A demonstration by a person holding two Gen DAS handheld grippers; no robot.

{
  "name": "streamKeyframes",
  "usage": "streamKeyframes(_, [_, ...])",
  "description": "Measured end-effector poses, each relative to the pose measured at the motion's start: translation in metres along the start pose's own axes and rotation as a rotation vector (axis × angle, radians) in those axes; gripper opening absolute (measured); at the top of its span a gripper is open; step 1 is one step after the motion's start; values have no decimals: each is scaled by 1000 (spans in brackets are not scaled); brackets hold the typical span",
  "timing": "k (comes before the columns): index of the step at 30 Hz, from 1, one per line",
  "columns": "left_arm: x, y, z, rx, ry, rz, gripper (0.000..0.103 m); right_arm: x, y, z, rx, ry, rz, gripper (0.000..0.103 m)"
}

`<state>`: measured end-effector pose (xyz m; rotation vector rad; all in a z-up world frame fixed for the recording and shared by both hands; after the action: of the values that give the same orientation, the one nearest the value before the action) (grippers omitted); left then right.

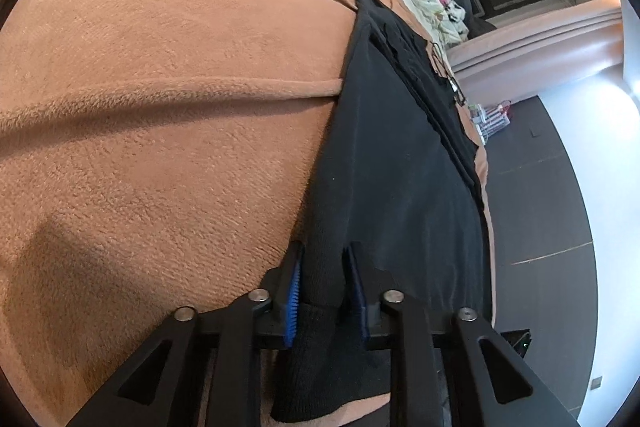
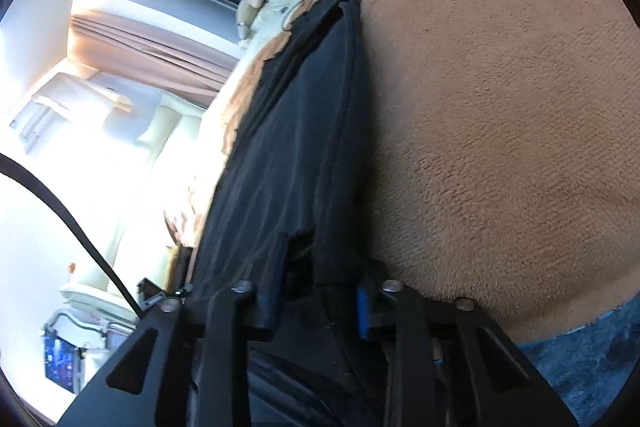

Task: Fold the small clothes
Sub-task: 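Lift the hem with both grippers and fold it toward the collar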

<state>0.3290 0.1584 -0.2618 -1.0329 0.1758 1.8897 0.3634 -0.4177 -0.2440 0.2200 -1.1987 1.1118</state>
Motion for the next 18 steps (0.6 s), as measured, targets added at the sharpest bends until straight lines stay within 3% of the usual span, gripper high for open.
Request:
streamKeyframes(2, [2,1,1,-4,-5,-2,17,0,0,2,-8,13,-11,10])
streamKeyframes(5, [3,2,3,-10,-19,0,11,4,3,9,-15,39,-11,8])
streamKeyframes(18, [-22,-6,45,-109,97,11,9,77,-1,44,-111,32,43,7])
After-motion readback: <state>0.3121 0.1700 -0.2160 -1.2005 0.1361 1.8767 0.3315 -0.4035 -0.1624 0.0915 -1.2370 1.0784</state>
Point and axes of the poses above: each gripper's, at about its wrist camera, not at the fingertips, and z roughly against the way its jaws point, x to its left, y to its underside, the point moved 9 cm from there along -z, roughly the way its jaws point, and after that the axes turned 2 degrees about -z, right-handed, at the moved point
